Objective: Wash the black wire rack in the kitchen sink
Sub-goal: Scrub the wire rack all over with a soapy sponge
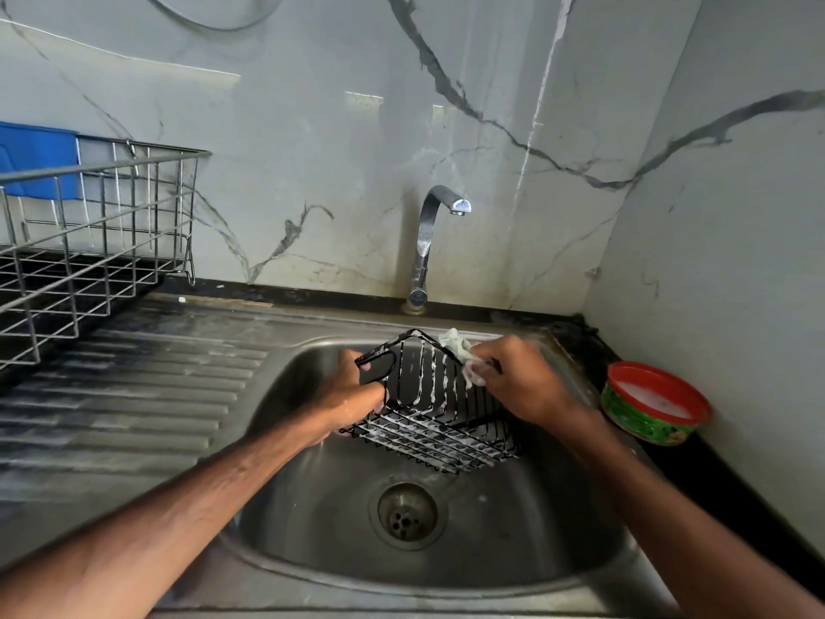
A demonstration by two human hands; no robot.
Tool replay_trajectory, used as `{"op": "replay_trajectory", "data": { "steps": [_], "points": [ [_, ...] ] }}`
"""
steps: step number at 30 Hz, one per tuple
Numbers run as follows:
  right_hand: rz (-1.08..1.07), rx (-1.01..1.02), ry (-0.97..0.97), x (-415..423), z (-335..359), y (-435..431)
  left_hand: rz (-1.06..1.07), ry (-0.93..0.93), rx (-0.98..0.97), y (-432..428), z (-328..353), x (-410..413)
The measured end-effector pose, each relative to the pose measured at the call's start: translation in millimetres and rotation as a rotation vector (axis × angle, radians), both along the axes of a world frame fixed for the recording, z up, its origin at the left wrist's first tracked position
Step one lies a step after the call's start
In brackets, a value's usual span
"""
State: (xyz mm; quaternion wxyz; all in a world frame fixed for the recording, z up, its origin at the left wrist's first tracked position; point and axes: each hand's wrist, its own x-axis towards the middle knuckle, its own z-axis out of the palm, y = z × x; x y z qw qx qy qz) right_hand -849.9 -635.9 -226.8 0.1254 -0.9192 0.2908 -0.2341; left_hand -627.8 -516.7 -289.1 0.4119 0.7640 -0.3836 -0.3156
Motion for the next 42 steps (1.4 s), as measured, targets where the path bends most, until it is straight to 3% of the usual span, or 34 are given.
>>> {"op": "replay_trajectory", "data": {
  "steps": [3, 8, 12, 19, 30, 39, 42],
  "points": [
    [-0.031, -0.062, -0.058, 1.1, 2.3, 4.1, -0.008, -0.038, 0.002, -2.9, -2.2, -1.0],
    [-0.15, 0.115, -0.291, 7.5, 10.0, 7.8, -0.008, -0.033, 0.01, -5.4, -4.5, -0.9],
    [-0.096, 0.349, -0.229, 14.5, 8.3, 7.3, 0.004, -0.036, 0.015, -6.3, -6.0, 0.4],
    [0.022, 0.521, -0.061, 11.8, 14.7, 8.8, 0.005, -0.037, 0.011, -4.0, -4.3, -0.3],
    [-0.07, 0.535, -0.29, 4.7, 18.9, -0.7, -0.02, -0.025, 0.005, -2.5, -2.6, -5.3],
    [0.018, 1.151, -0.679, -3.3, 16.9, -16.0, 0.018, 0.037, 0.014, -2.1, -5.1, -2.9],
    [0.022, 1.22, -0.732, -1.3, 15.0, -11.2, 0.017, 0.032, 0.016, -2.0, -5.2, -2.2]
  ]
}}
